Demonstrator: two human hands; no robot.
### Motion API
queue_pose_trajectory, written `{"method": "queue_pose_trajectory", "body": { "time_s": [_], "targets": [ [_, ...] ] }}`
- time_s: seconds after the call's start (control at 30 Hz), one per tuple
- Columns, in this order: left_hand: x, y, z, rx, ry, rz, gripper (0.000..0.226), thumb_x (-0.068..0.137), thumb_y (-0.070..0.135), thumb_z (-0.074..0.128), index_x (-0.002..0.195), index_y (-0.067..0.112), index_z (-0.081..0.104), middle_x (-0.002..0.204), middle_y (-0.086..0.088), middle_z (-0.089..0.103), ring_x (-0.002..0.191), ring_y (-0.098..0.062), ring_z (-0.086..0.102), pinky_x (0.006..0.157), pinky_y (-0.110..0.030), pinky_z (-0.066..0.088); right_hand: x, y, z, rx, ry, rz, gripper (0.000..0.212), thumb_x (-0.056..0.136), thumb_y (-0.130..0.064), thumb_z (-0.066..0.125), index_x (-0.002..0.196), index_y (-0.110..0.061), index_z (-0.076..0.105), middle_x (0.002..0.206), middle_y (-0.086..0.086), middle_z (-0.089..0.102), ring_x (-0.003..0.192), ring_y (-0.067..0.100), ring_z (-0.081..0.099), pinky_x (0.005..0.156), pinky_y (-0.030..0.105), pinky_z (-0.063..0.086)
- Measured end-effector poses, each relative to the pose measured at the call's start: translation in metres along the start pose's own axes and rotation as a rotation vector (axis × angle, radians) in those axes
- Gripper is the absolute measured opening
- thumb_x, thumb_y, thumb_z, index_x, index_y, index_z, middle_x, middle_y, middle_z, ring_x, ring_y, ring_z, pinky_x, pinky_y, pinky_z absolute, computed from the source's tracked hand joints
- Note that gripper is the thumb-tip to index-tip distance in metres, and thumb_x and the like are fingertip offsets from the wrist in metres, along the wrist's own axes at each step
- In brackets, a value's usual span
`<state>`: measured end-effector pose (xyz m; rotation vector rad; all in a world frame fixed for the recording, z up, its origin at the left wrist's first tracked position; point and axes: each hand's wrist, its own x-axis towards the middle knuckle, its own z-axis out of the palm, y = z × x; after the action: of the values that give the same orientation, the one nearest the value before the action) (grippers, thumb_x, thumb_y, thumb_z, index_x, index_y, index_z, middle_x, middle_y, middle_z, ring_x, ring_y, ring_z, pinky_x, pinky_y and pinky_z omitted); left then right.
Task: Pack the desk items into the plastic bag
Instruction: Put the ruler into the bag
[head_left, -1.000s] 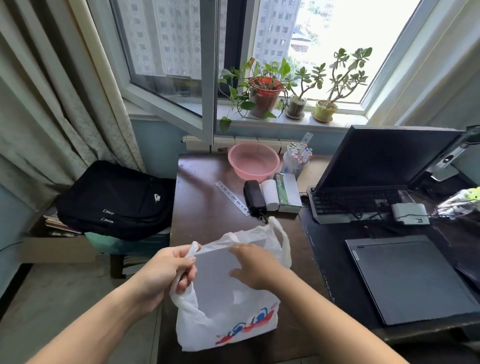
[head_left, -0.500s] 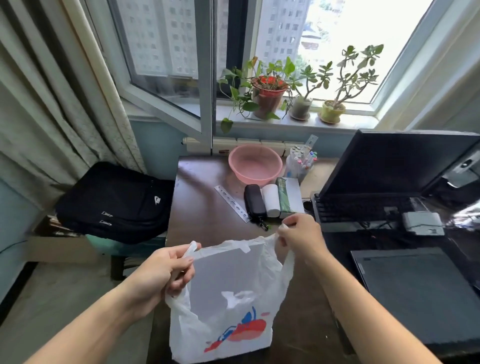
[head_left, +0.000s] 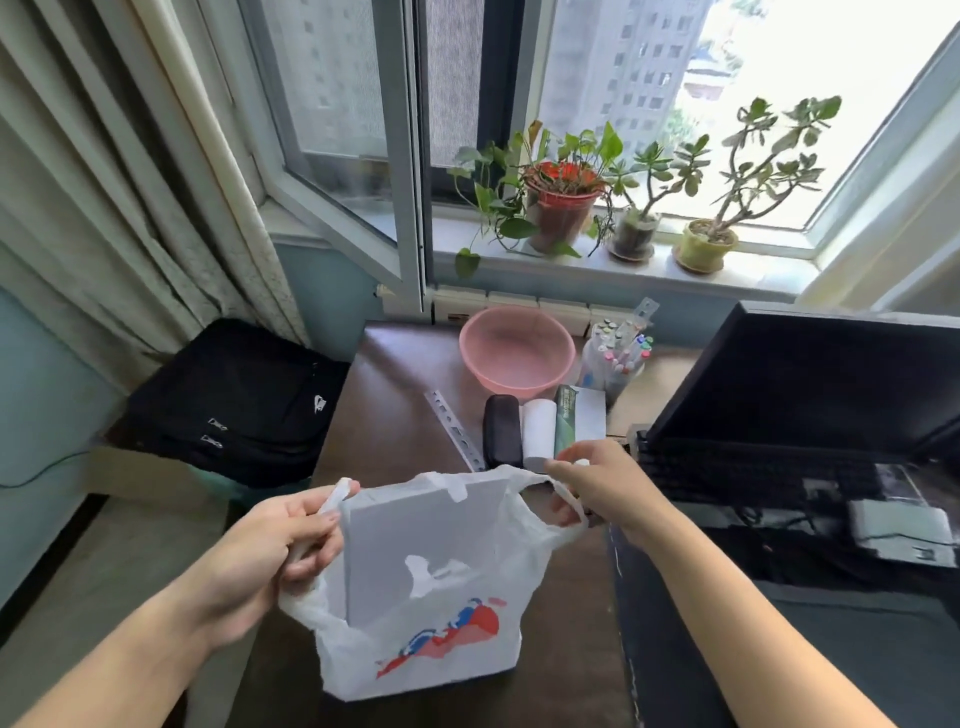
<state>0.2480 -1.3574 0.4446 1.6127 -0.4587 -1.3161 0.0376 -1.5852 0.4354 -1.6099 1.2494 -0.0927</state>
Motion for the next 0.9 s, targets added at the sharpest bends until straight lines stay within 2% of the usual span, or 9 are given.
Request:
{"method": "queue_pose_trajectory", "body": {
  "time_s": [0.1, 0.2, 0.3, 0.37, 0.47, 0.53, 0.6, 0.73, 0.9],
  "targets": [
    [0.01, 0.002, -0.008, -0.045, 0.007, -0.019, 0.036, 0.098, 0.006, 0.042, 0.11, 0.02, 0.072, 0.056, -0.008, 0.044, 0.04, -0.009, 0.02, 0.056, -0.029, 0.017, 0.019, 0.0, 0.002, -0.018, 0.018, 0.009, 0.021, 0.092, -0.03, 0.06, 0.09, -0.011, 0.07, 0.079, 0.017, 0.076, 0.055, 0.023, 0.071, 0.05, 0.03, 0.058],
    [0.014, 0.004, -0.018, -0.006, -0.014, -0.028, 0.038, 0.098, 0.006, 0.041, 0.123, 0.022, 0.063, 0.06, -0.009, 0.045, 0.043, -0.011, 0.02, 0.047, -0.022, 0.021, 0.054, -0.003, 0.007, -0.022, 0.094, 0.003, 0.031, 0.093, -0.026, 0.058, 0.091, 0.002, 0.072, 0.072, 0.009, 0.071, 0.051, 0.02, 0.065, 0.044, 0.021, 0.051],
    [0.014, 0.008, -0.028, 0.026, -0.043, -0.049, 0.039, 0.099, 0.007, 0.04, 0.127, 0.022, 0.061, 0.06, -0.009, 0.046, 0.042, -0.01, 0.022, 0.045, -0.02, 0.026, 0.089, -0.005, 0.019, -0.089, 0.053, 0.021, 0.028, 0.091, -0.016, 0.057, 0.084, 0.004, 0.076, 0.074, 0.009, 0.068, 0.05, 0.011, 0.056, 0.037, 0.01, 0.041],
    [0.016, 0.009, -0.036, 0.021, -0.047, -0.06, 0.039, 0.099, 0.007, 0.04, 0.129, 0.022, 0.061, 0.06, -0.009, 0.047, 0.041, -0.01, 0.023, 0.046, -0.021, 0.025, 0.113, -0.003, 0.031, -0.166, 0.013, 0.021, 0.022, 0.086, -0.012, 0.059, 0.072, -0.001, 0.073, 0.071, 0.009, 0.065, 0.052, 0.014, 0.053, 0.041, 0.013, 0.041],
    [0.019, 0.013, -0.047, 0.029, -0.048, -0.067, 0.039, 0.097, 0.008, 0.044, 0.129, 0.022, 0.06, 0.06, -0.009, 0.047, 0.041, -0.01, 0.023, 0.054, -0.03, 0.017, 0.146, 0.0, 0.053, -0.283, -0.041, -0.015, 0.019, 0.081, -0.008, 0.06, 0.075, 0.005, 0.072, 0.069, 0.011, 0.059, 0.064, 0.018, 0.05, 0.062, 0.026, 0.046],
    [0.022, 0.015, -0.054, 0.034, -0.057, -0.073, 0.039, 0.095, 0.008, 0.048, 0.128, 0.023, 0.061, 0.058, -0.009, 0.047, 0.041, -0.011, 0.021, 0.059, -0.035, 0.013, 0.166, 0.002, 0.07, -0.347, -0.087, -0.047, 0.021, 0.082, -0.008, 0.066, 0.093, 0.006, 0.075, 0.087, 0.02, 0.073, 0.08, 0.027, 0.065, 0.081, 0.034, 0.054],
    [0.024, 0.018, -0.061, 0.034, -0.067, -0.089, 0.039, 0.096, 0.006, 0.046, 0.126, 0.024, 0.063, 0.056, -0.01, 0.046, 0.045, -0.012, 0.018, 0.062, -0.037, 0.011, 0.182, 0.003, 0.089, -0.459, -0.127, -0.061, 0.024, 0.081, -0.012, 0.069, 0.097, 0.004, 0.075, 0.105, 0.024, 0.072, 0.101, 0.037, 0.066, 0.09, 0.039, 0.053],
    [0.035, 0.023, -0.077, 0.019, -0.119, -0.113, 0.041, 0.089, 0.013, 0.054, 0.124, 0.028, 0.067, 0.06, -0.011, 0.048, 0.046, -0.013, 0.02, 0.059, -0.034, 0.013, 0.2, 0.002, 0.119, -0.576, -0.148, -0.042, 0.007, 0.076, -0.018, 0.072, 0.074, -0.011, 0.074, 0.072, 0.012, 0.065, 0.076, 0.029, 0.062, 0.066, 0.028, 0.045],
    [0.054, 0.027, -0.089, 0.003, -0.141, -0.129, 0.042, 0.082, 0.019, 0.057, 0.119, 0.033, 0.071, 0.058, -0.011, 0.051, 0.042, -0.012, 0.024, 0.055, -0.032, 0.015, 0.223, 0.007, 0.139, -0.681, -0.004, -0.056, 0.024, 0.079, -0.014, 0.064, 0.099, -0.001, 0.069, 0.1, 0.018, 0.073, 0.091, 0.037, 0.069, 0.074, 0.037, 0.056]
  ]
}}
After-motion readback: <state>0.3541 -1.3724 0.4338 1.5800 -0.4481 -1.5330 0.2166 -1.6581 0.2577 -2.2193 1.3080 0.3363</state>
